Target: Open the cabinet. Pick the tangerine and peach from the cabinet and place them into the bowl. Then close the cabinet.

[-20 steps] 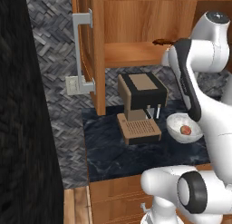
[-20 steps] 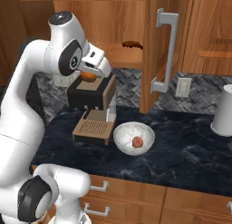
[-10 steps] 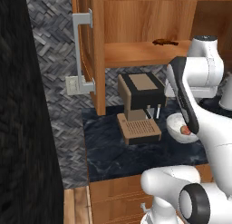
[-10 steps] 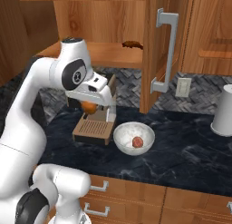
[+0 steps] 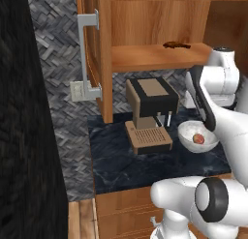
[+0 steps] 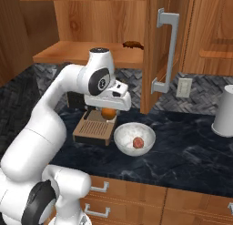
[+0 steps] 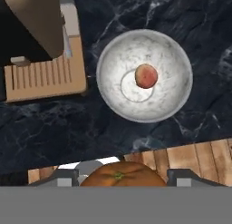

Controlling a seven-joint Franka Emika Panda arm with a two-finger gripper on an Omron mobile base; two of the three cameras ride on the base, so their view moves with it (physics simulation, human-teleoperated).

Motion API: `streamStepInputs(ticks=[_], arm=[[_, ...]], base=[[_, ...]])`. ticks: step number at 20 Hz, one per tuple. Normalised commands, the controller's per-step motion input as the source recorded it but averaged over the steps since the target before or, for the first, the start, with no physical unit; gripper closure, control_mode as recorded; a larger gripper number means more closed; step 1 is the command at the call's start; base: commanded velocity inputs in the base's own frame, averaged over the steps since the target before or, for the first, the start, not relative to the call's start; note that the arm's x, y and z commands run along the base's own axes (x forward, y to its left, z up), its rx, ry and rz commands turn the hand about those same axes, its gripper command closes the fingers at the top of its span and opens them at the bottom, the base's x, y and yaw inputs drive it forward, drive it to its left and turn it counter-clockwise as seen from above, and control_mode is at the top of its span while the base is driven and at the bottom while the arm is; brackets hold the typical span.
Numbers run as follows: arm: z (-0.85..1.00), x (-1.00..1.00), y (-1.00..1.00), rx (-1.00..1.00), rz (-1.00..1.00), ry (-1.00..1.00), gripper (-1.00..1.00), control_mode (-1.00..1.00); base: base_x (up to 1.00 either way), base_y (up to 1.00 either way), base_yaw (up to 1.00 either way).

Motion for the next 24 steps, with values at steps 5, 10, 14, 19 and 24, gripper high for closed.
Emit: streamStepInputs(ticks=[5,10,14,19,24], arm=[[-0.69,0.44,-0.58,0.08,0.14,0.01,1.0,-1.0],[-0.68,0.32,-0.36,0.02,0.12,0.01,1.0,-1.0],[-0.37,0.17,0.0,0.0,0.03,0.0,1.0,-1.0],[-0.14,0.44,0.0,0.0,0.0,0.0,1.0,-1.0],[-0.27,0.63,-0.01,-0.01,0.0,0.0,1.0,-1.0]], base=[[0.0,0.0,0.0],[0.0,0.0,0.0],[0.0,0.0,0.0],[0.0,0.0,0.0],[0.0,0.0,0.0]])
